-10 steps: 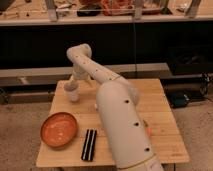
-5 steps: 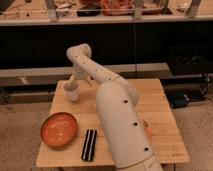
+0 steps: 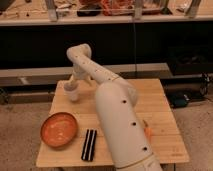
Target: Pick up the ceramic cup
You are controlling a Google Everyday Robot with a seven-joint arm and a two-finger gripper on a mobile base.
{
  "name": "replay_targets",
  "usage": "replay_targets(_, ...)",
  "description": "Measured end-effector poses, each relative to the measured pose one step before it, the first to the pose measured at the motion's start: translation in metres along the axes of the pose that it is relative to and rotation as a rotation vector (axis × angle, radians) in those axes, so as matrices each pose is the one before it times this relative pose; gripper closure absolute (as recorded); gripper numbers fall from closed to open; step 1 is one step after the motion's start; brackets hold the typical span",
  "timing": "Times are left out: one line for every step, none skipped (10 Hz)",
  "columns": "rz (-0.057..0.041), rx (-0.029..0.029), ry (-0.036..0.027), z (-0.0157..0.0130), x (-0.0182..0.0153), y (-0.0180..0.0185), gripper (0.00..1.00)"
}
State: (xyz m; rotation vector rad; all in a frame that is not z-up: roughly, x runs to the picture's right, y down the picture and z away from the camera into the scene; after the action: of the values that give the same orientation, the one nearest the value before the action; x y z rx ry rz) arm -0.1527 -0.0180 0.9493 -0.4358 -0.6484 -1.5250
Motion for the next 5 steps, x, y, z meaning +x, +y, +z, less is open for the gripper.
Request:
replay_targets(0.00026,-0.00087,-0.00126,0.00056,0.00031,0.00039,0.2)
replay_targets(-0.00001,-0.00016,-0.00092,0.00046,0.00045,0.00013,0.2)
replay_targets(-0.00018,-0.00057,-0.00124,0.00086,0.00022,0.0,0.2)
replay_targets(-0.00018,0.00009,-0.00047,0.00065,0.0006,-0.00016,0.2)
replay_targets(-0.00083,0.00013,-0.0009,0.00033,0.00007,-0.00054,0.2)
